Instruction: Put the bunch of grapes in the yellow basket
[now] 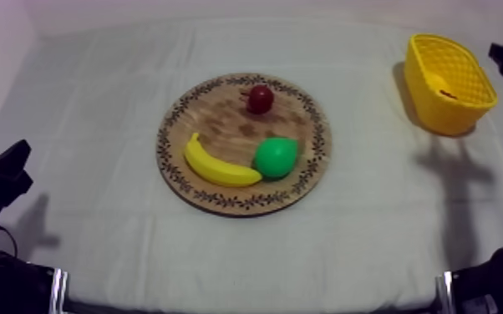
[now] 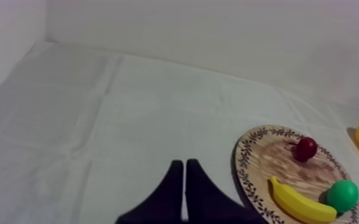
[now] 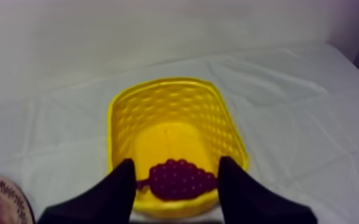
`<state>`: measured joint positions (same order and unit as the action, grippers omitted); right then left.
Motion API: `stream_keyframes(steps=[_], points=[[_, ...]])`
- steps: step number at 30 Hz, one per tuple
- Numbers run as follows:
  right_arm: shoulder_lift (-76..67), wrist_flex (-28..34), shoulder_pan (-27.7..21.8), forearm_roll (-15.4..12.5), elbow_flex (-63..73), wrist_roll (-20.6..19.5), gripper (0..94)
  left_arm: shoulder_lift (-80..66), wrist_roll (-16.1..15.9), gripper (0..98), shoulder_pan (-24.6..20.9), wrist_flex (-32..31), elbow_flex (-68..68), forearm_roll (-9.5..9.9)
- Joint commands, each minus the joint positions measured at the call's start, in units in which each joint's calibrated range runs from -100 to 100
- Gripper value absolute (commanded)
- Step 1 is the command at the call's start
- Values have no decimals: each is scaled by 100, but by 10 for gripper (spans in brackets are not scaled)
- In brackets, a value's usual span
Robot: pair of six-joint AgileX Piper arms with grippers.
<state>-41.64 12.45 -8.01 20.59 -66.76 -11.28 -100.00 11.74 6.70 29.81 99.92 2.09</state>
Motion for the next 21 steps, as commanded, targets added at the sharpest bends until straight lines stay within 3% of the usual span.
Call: stream_keyframes(steps=[1,4,6,11,14,21], points=[[-813,-148,47,-893,-701,975,382,0,1,1,0,1,-3,-2],[-1431,-427,139,-2007,-1350,2069,365,0,1,1,0,1,-3,-2],[-1832,-597,191,-2563,-1766,2612,345,0,1,1,0,1,-3,-2],[-2743,-705,316,-3339,-2609,3368,275,0,1,1,0,1,-3,-2],[-3192,-614,373,-3522,-2948,3538,230,0,1,1,0,1,-3,-2],[-4028,149,343,-3089,-3267,2974,109,0,0,1,0,1,-3,-2]])
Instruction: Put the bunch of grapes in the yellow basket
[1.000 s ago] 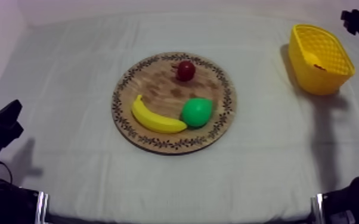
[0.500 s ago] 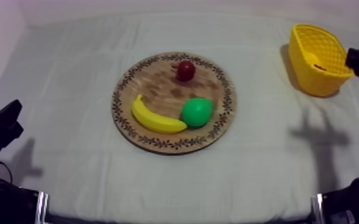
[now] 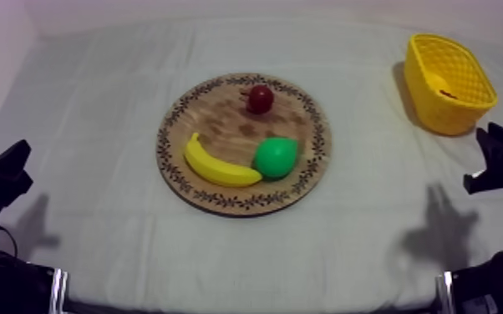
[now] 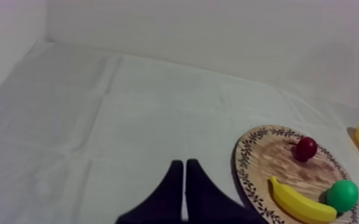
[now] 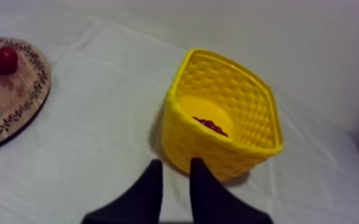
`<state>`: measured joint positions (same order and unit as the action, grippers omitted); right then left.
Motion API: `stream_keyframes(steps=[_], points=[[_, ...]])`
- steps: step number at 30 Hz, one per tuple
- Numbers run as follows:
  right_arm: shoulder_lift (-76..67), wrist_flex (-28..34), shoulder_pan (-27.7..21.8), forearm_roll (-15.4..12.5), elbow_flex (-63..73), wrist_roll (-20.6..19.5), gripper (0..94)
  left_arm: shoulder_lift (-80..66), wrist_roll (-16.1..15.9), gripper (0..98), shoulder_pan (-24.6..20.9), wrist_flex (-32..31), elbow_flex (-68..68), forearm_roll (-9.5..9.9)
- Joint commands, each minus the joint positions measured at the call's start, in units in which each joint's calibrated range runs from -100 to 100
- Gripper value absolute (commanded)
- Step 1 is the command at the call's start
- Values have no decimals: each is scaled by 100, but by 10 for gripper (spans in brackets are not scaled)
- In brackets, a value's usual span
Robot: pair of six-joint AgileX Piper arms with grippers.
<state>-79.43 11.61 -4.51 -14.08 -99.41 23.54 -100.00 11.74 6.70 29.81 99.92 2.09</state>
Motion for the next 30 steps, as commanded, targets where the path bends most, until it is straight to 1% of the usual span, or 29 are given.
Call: stream_keyframes(steps=[1,5,10,13,15,18,20,25,30], points=[[-361,391,-14,404,-12,-559,96,0,1,1,0,1,-3,-2],[-807,1017,-22,554,-31,-787,32,0,1,1,0,1,-3,-2],[-1268,1878,84,924,-36,-1330,10,0,1,1,0,1,-3,-2],[-1458,2131,145,1016,-36,-1553,7,0,1,1,0,1,-3,-2],[-1542,2229,172,1052,-37,-1629,7,0,1,1,0,1,-3,-2],[-1596,2334,189,1176,-37,-1601,37,0,1,1,0,1,-3,-2],[-1610,2378,194,1224,-37,-1476,28,0,1,1,0,1,-3,-2],[-1621,2413,197,1262,-37,-1190,9,0,1,1,0,1,-3,-2],[-1623,2419,198,1268,-37,-1139,6,0,1,1,0,1,-3,-2]])
